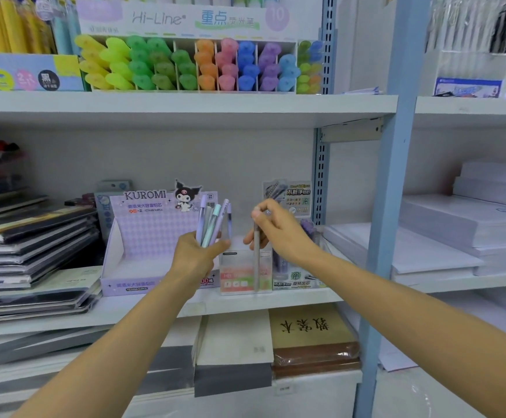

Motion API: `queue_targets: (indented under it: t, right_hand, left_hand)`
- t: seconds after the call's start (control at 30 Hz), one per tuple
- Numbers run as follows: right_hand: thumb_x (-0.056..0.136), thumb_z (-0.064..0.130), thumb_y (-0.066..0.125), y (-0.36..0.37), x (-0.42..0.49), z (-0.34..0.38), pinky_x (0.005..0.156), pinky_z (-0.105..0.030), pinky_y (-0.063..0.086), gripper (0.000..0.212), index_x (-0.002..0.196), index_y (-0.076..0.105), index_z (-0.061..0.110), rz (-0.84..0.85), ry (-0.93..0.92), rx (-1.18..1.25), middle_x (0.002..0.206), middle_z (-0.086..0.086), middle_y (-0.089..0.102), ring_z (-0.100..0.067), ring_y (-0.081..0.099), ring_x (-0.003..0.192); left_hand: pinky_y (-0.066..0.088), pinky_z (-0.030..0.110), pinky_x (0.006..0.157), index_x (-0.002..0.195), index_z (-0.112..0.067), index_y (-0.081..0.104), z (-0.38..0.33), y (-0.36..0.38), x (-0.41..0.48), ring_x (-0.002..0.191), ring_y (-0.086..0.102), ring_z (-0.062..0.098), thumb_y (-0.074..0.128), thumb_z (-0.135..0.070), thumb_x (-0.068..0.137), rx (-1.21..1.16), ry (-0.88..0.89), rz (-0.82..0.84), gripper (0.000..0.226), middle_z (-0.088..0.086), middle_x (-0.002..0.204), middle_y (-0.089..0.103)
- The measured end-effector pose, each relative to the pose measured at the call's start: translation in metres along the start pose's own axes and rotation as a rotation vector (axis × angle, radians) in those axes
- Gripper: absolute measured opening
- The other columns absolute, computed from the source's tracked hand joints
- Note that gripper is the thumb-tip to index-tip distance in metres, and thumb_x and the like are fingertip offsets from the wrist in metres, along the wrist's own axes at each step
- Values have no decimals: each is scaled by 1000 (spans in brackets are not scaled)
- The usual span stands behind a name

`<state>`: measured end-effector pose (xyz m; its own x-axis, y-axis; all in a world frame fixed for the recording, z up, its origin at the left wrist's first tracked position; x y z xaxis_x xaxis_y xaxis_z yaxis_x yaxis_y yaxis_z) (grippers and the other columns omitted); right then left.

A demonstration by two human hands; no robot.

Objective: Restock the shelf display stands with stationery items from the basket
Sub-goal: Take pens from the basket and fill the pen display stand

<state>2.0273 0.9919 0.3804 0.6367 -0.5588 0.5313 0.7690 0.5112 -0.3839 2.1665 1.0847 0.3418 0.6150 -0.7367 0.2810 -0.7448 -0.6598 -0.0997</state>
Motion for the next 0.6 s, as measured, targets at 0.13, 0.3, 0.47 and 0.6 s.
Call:
queue_targets:
  t: [0.13,0.3,0.47,0.6]
  right_hand:
    - [104,24,38,1,-10,5,62,-25,51,14,94,45,18,26,-62,-34,74,-10,71,-17,66,64]
    - [104,25,39,3,-28,17,59,-23,47,12,96,46,19,62,-102,-36,72,-7,70,-16,65,63]
    - [103,24,40,6,-51,31,61,-25,50,10,96,47,21,113,-159,-61,72,-6,70,-18,66,65]
    - [104,21,40,7,-67,34,72,-43,58,10,96,47,19,139,-150,-72,75,-10,71,-25,68,70]
  left_hand:
    - [25,14,31,100,-6,61,1,1,-8,28,25,7,69,-12,88,10,2,-3,16,4,53,35]
    - [26,17,33,101,-6,59,2,-1,-27,34,28,11,71,-14,86,-5,16,8,20,4,53,36]
    - [26,20,36,80,-10,55,-2,-6,-41,35,29,13,70,-27,87,-61,28,-4,25,3,52,40]
    - [28,17,33,87,-9,58,-8,-5,-47,34,31,11,69,-24,89,-91,59,-48,18,3,57,41]
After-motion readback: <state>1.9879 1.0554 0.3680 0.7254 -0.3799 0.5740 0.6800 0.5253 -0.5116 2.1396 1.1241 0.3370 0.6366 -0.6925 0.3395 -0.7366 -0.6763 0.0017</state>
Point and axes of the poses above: each hand's wrist, its own x-axis towards the middle knuckle, its own y-axis out of the palm, z = x × y, the point moved 7 cm from there along x, towards the middle knuckle
